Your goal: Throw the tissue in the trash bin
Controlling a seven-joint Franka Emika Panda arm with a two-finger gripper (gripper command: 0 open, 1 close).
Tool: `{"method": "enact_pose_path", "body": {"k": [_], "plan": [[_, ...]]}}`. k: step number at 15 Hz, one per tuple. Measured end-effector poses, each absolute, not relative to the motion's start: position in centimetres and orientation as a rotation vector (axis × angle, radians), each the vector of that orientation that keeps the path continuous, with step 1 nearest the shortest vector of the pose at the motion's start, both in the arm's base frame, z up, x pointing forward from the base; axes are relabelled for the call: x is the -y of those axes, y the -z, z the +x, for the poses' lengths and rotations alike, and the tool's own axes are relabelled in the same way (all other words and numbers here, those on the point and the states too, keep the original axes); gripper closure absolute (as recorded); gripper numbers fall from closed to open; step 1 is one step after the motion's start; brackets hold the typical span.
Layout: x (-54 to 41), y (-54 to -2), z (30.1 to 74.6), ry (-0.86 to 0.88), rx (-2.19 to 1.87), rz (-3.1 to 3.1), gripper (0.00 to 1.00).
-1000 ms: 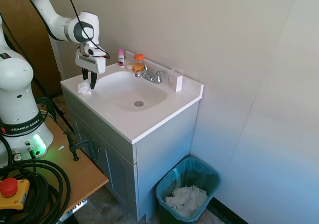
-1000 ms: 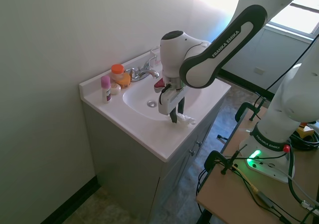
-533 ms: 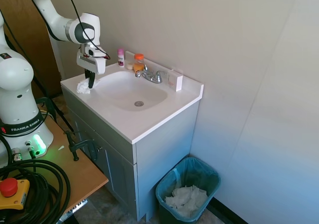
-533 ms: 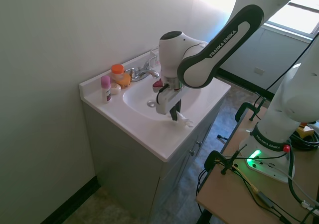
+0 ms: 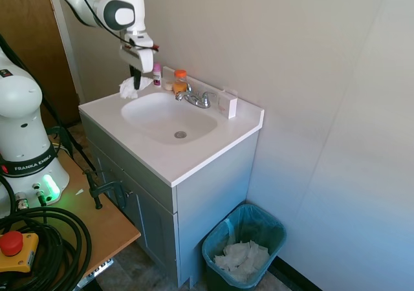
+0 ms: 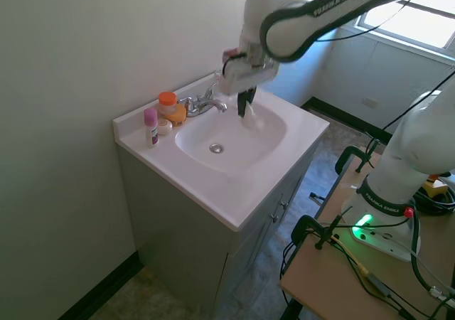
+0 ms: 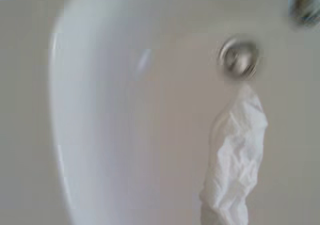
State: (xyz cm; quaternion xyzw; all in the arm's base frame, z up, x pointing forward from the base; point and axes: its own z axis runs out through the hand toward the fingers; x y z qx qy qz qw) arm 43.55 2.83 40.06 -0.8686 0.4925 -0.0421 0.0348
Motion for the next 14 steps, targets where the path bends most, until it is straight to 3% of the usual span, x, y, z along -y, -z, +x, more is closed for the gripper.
{"method": "enact_pose_path", "body": {"k": [3,6,9,14], "plan": [[8.7,-46.5,44.0,0.281,-1.682,-2.422,1.00],[20.8,-48.2,42.5,0.331,-1.875,-2.173,1.00],[30.8,-46.6,41.9,0.317,-2.036,-1.931,1.00],[40.2,-38.5,45.0,0.198,-2.291,-1.686,1.00]]}}
